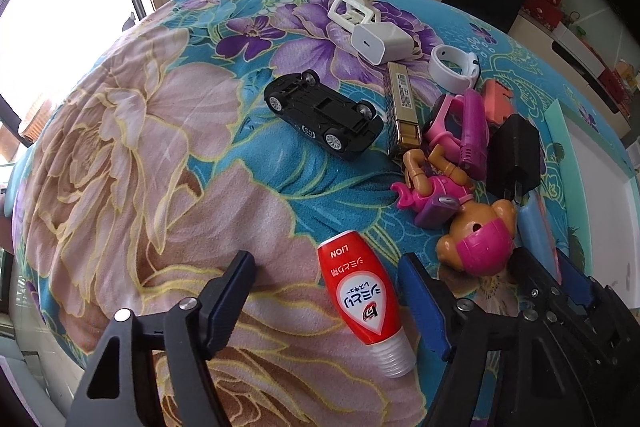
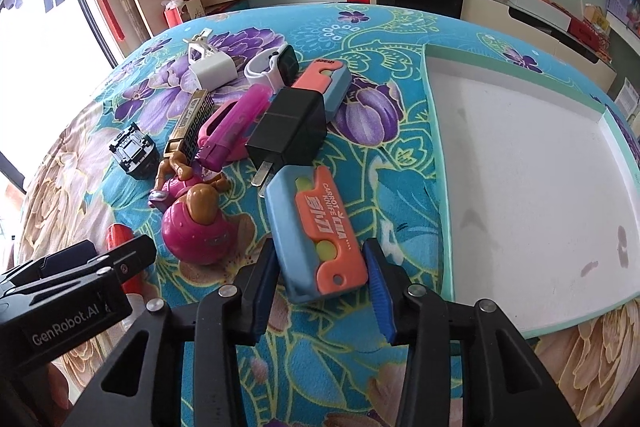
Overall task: Organize rigid objects
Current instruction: 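Grasp the red-white bottle with the left tool while the right tool grasps the blue-orange toy, then lift and carry the bottle with the left tool while the right tool carries the toy to the tray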
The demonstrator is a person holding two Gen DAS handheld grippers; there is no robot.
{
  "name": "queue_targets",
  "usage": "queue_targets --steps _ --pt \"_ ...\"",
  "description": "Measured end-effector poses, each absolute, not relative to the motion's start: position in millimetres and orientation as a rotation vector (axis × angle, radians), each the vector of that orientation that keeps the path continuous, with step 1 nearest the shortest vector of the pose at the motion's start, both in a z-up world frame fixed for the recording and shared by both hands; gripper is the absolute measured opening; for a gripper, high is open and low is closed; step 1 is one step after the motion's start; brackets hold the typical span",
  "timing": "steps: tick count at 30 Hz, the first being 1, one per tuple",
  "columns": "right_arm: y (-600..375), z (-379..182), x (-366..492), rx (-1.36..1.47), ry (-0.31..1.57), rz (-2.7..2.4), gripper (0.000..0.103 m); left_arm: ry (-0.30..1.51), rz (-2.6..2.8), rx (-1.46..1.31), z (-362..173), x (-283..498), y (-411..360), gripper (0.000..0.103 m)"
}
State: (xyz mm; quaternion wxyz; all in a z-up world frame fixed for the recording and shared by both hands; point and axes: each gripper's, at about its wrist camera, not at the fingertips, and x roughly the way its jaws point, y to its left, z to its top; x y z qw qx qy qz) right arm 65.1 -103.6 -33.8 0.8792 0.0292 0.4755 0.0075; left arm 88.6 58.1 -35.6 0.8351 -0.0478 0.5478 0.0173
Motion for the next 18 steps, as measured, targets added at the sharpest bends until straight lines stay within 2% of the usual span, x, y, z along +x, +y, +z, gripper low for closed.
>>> queue_targets --steps 4,9,18 --pt "-101.8 -34.7 66.6 0.038 0.985 0.009 0.044 1.155 0.021 -0.063 -34.9 86.1 53.5 0.064" --pt "-101.0 -34.9 68.6 0.023 0.976 0.009 0.043 1.147 -0.027 -0.037 -31.6 83.2 46.4 0.038" --pt "-104.5 -33.5 69.8 0.051 0.956 0.008 0.042 1.133 -0.035 -0.035 -29.3 82.1 46.1 0.037"
